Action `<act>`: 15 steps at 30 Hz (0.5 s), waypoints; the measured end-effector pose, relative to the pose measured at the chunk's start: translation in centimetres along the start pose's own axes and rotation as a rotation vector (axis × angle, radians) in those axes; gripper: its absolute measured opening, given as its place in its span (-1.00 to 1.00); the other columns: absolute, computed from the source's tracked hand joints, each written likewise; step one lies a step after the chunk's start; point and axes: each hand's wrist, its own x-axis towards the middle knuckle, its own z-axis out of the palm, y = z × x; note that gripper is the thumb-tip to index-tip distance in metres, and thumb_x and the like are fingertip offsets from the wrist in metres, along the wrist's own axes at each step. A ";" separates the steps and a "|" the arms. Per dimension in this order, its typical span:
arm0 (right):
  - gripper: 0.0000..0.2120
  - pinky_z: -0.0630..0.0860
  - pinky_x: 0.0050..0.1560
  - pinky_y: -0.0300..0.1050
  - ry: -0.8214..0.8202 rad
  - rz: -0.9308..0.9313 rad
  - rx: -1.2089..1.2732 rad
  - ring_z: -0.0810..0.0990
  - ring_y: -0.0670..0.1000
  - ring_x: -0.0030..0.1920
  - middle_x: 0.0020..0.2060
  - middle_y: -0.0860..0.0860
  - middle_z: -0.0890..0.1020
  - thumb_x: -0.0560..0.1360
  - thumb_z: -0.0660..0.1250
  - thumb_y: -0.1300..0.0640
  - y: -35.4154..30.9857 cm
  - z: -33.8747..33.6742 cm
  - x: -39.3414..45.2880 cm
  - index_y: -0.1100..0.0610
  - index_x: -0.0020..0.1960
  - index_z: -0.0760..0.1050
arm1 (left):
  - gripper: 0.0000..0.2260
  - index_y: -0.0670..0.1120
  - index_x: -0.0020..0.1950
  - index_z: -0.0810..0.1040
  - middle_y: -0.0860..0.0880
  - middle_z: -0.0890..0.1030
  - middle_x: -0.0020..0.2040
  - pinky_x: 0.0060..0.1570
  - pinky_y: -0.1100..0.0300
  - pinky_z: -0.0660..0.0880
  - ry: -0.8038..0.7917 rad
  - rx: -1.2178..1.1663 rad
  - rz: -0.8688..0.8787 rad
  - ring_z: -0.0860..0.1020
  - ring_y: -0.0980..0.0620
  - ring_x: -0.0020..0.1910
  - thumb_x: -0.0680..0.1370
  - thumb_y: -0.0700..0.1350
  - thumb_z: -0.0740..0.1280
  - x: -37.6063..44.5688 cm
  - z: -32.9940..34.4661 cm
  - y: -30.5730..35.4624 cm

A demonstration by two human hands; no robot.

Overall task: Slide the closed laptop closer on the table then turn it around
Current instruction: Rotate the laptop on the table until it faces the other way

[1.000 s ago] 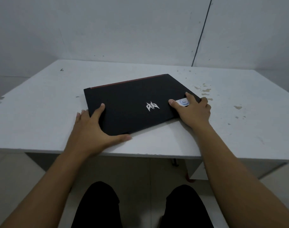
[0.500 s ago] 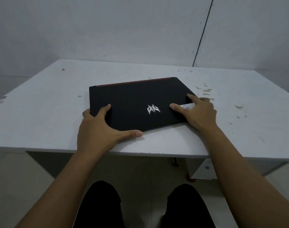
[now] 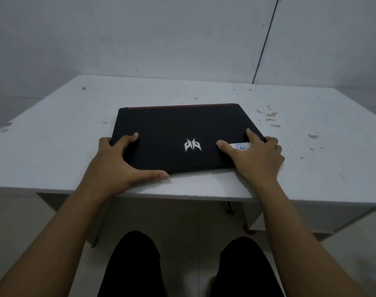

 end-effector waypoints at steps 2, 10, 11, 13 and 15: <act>-0.03 0.13 0.44 0.16 0.025 0.007 -0.001 0.23 0.21 0.47 0.44 0.17 0.31 0.33 0.25 -0.58 -0.1 0.1 -1.1 -0.09 0.60 0.27 | 0.22 0.36 0.54 0.29 0.11 0.28 0.36 0.28 0.01 0.48 -0.016 -0.011 0.018 0.45 0.05 0.31 -0.10 0.63 0.49 0.0 -0.4 -0.4; -0.03 0.20 0.44 0.17 0.137 -0.002 -0.064 0.31 0.23 0.38 0.35 0.18 0.36 0.31 0.16 -0.63 1.1 -0.3 -4.5 -0.07 0.56 0.34 | 0.22 0.42 0.54 0.29 0.09 0.30 0.54 0.35 0.01 0.38 -0.110 -0.054 0.060 0.36 0.03 0.49 -0.11 0.60 0.53 0.3 -1.2 -0.7; -0.04 0.25 0.42 0.17 0.144 -0.038 -0.057 0.34 0.21 0.34 0.30 0.15 0.38 0.30 0.18 -0.64 1.7 -0.7 -4.5 -0.09 0.52 0.39 | 0.21 0.42 0.54 0.28 0.12 0.35 0.48 0.28 0.06 0.39 -0.112 -0.055 0.063 0.39 0.07 0.41 -0.11 0.60 0.52 0.3 -1.3 -0.7; -0.08 0.37 0.33 0.09 0.136 -0.111 0.036 0.41 0.15 0.27 0.21 0.06 0.39 0.25 0.25 -0.64 3.0 -1.6 -4.2 -0.12 0.44 0.48 | 0.20 0.42 0.54 0.29 0.17 0.38 0.41 0.21 0.10 0.39 -0.101 -0.067 0.073 0.41 0.13 0.34 -0.10 0.61 0.51 0.1 -1.2 -0.9; -0.08 0.46 0.25 0.00 0.107 -0.164 0.130 0.45 0.09 0.27 0.21 0.01 0.38 0.21 0.32 -0.63 4.2 -2.1 -4.4 -0.13 0.43 0.50 | 0.20 0.41 0.54 0.29 0.16 0.39 0.43 0.22 0.10 0.40 -0.088 -0.075 0.080 0.42 0.11 0.36 -0.09 0.61 0.51 0.0 -1.0 -1.0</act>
